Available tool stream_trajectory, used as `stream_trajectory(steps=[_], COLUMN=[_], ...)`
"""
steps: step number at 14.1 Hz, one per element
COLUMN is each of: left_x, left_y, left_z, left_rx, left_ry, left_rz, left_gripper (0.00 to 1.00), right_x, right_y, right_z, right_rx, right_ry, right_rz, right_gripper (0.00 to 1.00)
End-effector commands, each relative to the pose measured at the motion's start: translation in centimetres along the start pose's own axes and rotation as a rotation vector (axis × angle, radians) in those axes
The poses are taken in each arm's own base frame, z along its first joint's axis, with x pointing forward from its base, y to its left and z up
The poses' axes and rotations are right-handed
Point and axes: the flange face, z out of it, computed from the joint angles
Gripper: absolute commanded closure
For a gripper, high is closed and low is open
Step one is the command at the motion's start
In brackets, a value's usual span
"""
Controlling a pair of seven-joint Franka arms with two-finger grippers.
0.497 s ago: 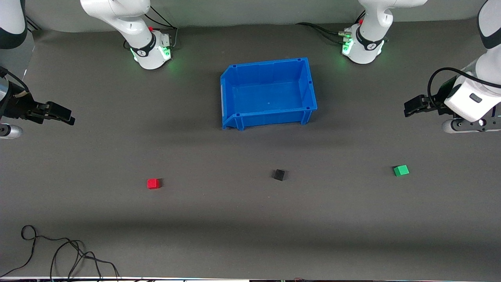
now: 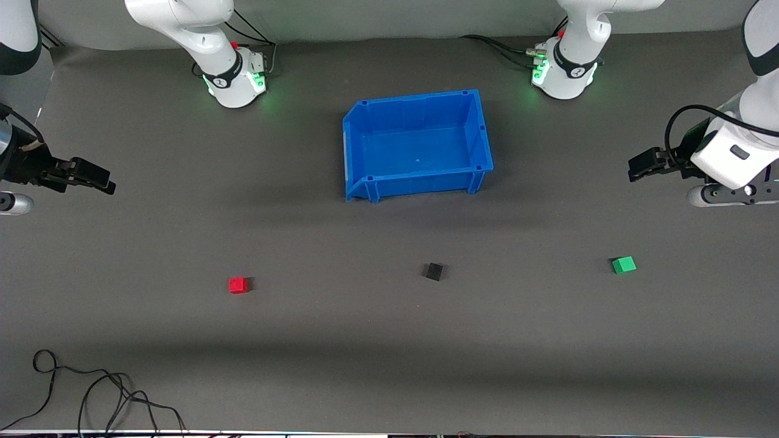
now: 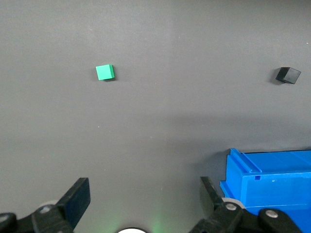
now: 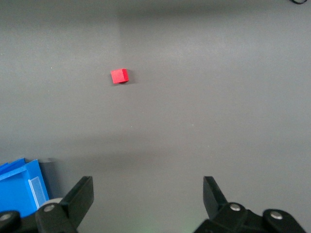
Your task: Attach green and red cubes to black cube
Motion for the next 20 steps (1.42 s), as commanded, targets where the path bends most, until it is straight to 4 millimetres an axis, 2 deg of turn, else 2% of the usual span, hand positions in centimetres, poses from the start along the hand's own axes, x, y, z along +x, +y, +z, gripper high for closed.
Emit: stream_trajectory(steps=[1,4,5,7,10,12,14,16,18,20], left_x=[-0.8,-0.8,-0.7,-0.5,0.0,0.8,2.0,3.6,5.5,7.1], left_y=[-0.3,-0.3,-0.3,-0.4,-0.4,-0.5,-2.1,-2.6,-3.4,-4.8], left_z=[-0.5,-0.4,-0.3,0.0,0.8,2.2,4.9,8.8,12.3,15.3], left_rx=[0.014,0.014,0.014,0.015,0.017,0.016,0.013,0.018,0.043,0.044], left_ry=[-0.001,-0.001,-0.002,0.000,-0.005,-0.002,-0.003,-0.036,-0.053,-0.061], left_rz=[0.012,0.013,0.013,0.011,0.011,0.008,-0.022,-0.032,-0.041,-0.060], left_gripper=[0.00,0.00,0.00,0.00,0.00,0.00,0.00,0.00,0.00,0.00], right_x=[0.3,0.3,0.3,1.4,3.9,4.7,5.1,5.7,6.7,7.8], right_y=[-0.1,0.1,0.0,-0.6,-1.7,-2.1,-2.3,-3.2,-3.4,-4.1], right_z=[-0.8,-0.9,-0.9,-0.9,-0.9,-0.7,-0.1,0.6,2.1,5.0], right_rx=[0.020,0.020,0.022,0.044,0.089,0.099,0.092,0.098,0.102,0.068], right_ry=[0.016,0.017,0.018,0.039,0.034,0.023,0.016,0.013,0.005,-0.034], right_rz=[-0.007,0.022,0.083,0.322,0.773,1.047,1.203,1.309,1.368,1.362], right_gripper=[0.00,0.00,0.00,0.00,0.00,0.00,0.00,0.00,0.00,0.00])
